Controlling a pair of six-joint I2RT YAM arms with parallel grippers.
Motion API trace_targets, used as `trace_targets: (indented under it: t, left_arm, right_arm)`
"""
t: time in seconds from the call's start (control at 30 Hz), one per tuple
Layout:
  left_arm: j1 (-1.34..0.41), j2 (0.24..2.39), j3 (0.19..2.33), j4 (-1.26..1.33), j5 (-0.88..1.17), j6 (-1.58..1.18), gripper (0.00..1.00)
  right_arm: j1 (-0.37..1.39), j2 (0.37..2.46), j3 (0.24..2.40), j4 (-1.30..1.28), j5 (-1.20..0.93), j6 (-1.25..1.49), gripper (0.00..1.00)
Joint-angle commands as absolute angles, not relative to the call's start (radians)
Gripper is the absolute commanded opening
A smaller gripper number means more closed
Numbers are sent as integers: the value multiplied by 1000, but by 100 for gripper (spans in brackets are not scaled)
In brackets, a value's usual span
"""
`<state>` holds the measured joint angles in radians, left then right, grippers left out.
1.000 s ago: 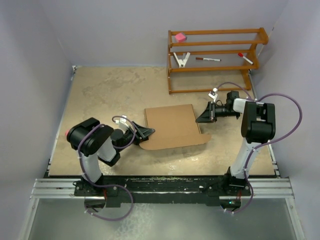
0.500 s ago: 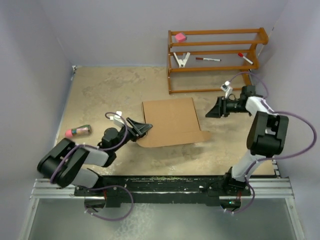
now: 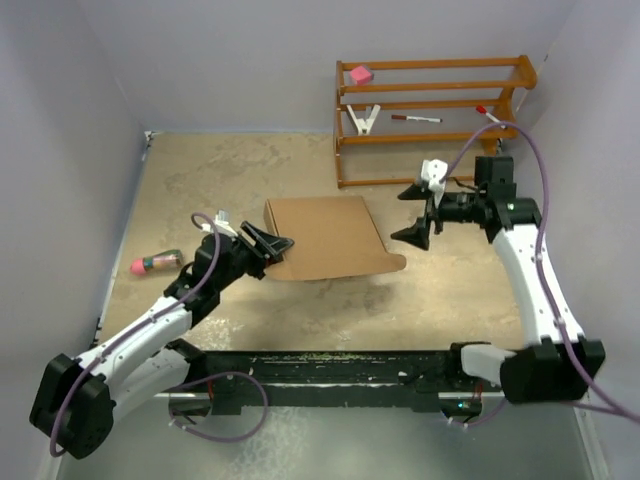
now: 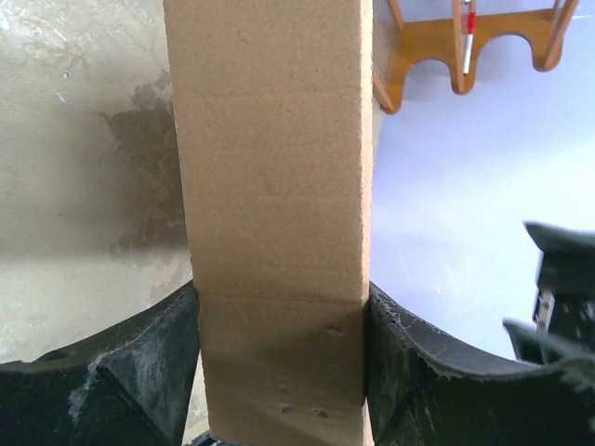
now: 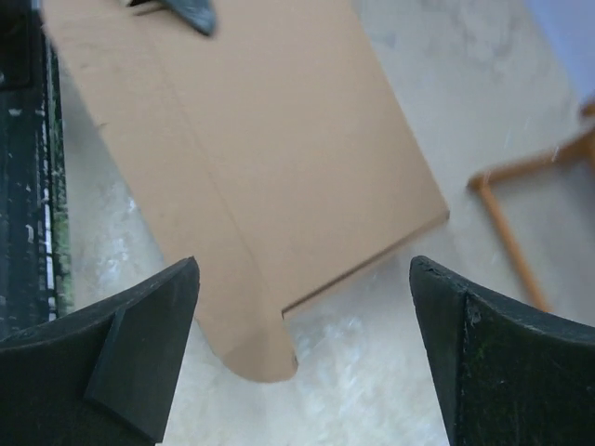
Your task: Fold the paper box
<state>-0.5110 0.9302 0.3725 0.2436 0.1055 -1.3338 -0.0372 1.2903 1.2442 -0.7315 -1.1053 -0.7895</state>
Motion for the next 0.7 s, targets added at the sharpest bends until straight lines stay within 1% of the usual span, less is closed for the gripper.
trace_targets:
  t: [0.0,0.07,0.1,0.27,0.37,0.57,0.67]
  left_arm:
    - [-508,902,595,-150,58,-1410,34]
    - [-508,931,669,-256,69,-1447,33]
    - [-508,945,709,-306,73,-1461,33]
    - [-508,1035,894,-524,73,-1514,34]
    - [-508,1062,960,-602,83,-1525,34]
    - [-508,1047,979,-648,66,-1566,35]
    - [-508,1050,981,-645,66,-1572,35]
  right_arm:
    - [86,1092,1174,-576,-1088,-921,100]
    - [142,1026,1110,-435,-1059,-871,100]
    - [200,1004,1092,-394,-1019,-860,100]
    - [442,1015,1088,-350,-765,-837,100]
    - [615,1014,1032,-266,-580,-798,100]
    - [746,1025,917,-89,-341,-736,100]
    - [798,1066,869,-1,-248,-706,100]
